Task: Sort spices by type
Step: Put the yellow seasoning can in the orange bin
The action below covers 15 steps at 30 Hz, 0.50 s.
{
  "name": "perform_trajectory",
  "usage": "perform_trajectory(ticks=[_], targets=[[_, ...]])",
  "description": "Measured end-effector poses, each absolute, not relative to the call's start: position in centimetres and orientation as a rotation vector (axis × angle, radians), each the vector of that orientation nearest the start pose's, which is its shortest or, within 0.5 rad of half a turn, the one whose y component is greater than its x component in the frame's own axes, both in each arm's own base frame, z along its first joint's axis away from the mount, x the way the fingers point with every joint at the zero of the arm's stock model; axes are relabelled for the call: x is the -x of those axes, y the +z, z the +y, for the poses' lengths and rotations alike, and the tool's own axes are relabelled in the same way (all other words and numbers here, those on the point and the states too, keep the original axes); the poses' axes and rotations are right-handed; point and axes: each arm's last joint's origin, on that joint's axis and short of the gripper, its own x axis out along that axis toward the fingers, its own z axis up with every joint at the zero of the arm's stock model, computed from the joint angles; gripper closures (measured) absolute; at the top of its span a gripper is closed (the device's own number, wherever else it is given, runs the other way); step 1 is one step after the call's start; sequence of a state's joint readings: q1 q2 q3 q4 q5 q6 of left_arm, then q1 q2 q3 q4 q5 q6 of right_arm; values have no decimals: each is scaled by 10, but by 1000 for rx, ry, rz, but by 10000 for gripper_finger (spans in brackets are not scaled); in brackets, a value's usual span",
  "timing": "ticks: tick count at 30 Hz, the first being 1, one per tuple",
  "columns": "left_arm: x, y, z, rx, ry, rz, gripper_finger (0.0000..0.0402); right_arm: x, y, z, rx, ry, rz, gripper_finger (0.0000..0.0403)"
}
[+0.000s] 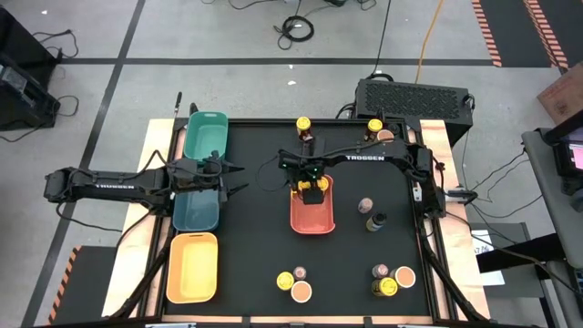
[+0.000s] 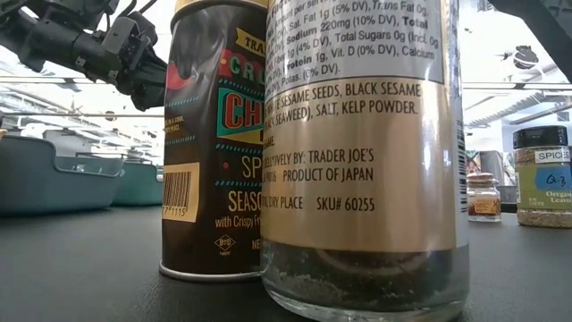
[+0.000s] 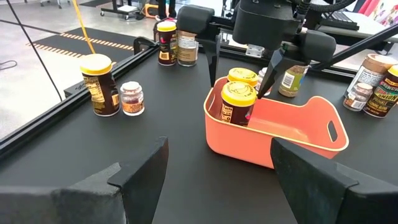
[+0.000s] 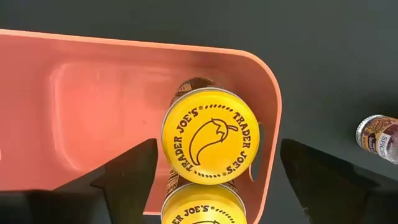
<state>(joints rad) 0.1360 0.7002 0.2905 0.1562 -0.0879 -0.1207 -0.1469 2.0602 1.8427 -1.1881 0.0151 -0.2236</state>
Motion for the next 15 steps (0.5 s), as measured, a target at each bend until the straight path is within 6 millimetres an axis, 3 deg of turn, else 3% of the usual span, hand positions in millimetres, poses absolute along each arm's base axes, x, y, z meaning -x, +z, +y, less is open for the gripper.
perform_trajectory(ticks=[6, 15], targets=[[-158, 207, 24, 124, 238, 240, 116, -407, 253, -60, 93, 23, 1404, 58], [-158, 207, 24, 123, 237, 240, 116, -406, 306, -58, 120, 2, 1336, 57]])
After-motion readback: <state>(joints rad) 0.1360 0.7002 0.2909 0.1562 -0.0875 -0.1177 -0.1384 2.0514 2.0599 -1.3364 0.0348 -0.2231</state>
